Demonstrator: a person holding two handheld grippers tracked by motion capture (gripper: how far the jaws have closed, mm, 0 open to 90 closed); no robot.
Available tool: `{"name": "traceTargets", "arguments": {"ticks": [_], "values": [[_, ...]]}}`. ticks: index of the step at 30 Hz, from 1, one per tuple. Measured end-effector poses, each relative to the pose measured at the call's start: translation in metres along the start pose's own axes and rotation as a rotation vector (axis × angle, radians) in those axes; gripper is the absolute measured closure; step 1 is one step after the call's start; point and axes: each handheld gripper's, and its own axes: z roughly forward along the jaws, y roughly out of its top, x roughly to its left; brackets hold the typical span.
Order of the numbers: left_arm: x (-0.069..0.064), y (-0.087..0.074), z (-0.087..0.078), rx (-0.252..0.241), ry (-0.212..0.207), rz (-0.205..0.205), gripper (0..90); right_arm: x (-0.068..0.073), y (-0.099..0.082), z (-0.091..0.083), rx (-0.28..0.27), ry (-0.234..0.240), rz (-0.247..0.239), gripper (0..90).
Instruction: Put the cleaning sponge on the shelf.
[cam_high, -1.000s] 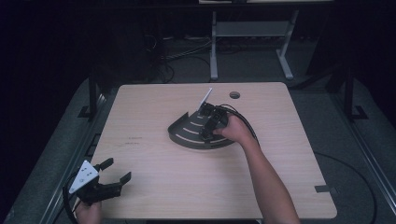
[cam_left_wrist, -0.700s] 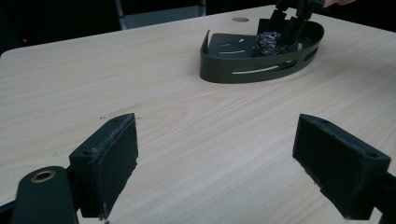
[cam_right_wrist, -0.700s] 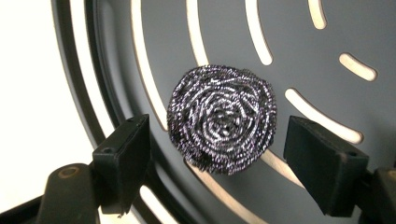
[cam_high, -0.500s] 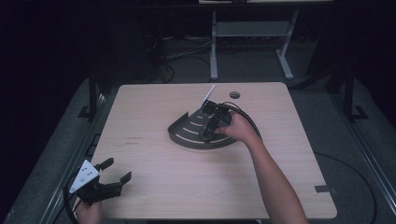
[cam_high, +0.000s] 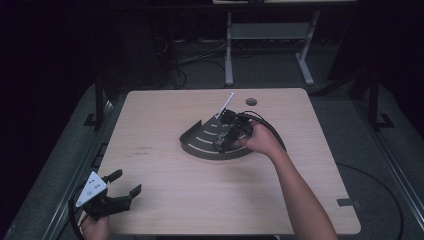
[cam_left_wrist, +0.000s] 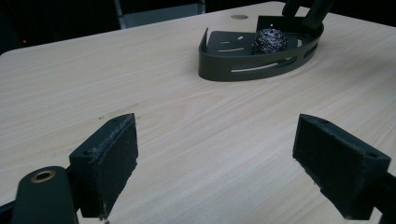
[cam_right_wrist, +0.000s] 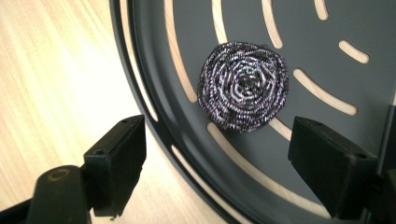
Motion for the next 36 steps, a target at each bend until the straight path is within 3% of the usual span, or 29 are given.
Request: {"name": "traceTargets", "arguments": {"ticks": [14, 36], "values": [[-0.001, 0.0, 0.001, 0.005, 0.0, 0.007, 13.5, 0.013, -0.011, -0.015, -0.017, -0.003, -0.021, 16.9], [-0.001, 0.0, 0.0, 0.009, 0.004, 0.01, 13.5, 0.017, -0.038, -0.011, -0.03, 0.03, -0.004, 16.7]]}}
